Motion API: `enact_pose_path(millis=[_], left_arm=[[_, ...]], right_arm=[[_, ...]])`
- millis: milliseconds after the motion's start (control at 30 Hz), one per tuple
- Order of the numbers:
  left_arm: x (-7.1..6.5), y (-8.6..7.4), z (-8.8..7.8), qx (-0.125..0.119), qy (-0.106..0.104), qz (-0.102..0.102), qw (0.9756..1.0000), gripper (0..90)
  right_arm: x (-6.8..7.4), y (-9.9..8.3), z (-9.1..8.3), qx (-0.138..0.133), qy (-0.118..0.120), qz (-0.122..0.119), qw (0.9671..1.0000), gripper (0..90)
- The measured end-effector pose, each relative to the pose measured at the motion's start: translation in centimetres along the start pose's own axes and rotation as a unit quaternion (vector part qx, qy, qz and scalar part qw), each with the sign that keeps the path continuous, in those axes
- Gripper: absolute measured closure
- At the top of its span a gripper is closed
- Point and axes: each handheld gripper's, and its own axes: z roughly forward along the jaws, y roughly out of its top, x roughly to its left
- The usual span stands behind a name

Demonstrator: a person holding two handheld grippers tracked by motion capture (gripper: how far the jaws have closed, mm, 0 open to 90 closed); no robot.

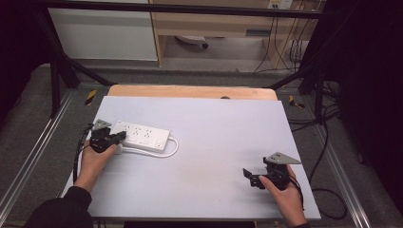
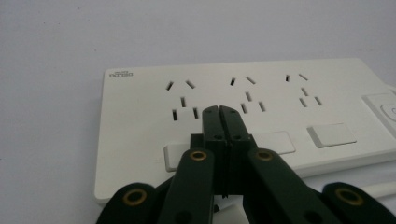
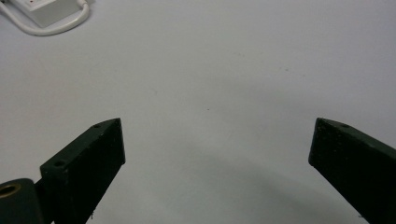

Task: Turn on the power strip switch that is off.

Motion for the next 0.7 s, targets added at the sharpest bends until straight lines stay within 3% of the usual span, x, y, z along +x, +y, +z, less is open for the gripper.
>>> enact_pose_path(millis=[467,700], left_arm=[[-0.10,0.59,-0.25,-0.018,-0.006,-0.002,0.9998,90.0],[-0.19,0.86,-0.49,-0.028,-0.012,-0.011,0.9995,79.4]], right_arm=[[-0.06,0.00,-0.02,-0.001,0.001,0.000,1.0000,4.3],[-0.12,-0.01,-0.02,-0.002,0.001,0.000,1.0000,4.4]])
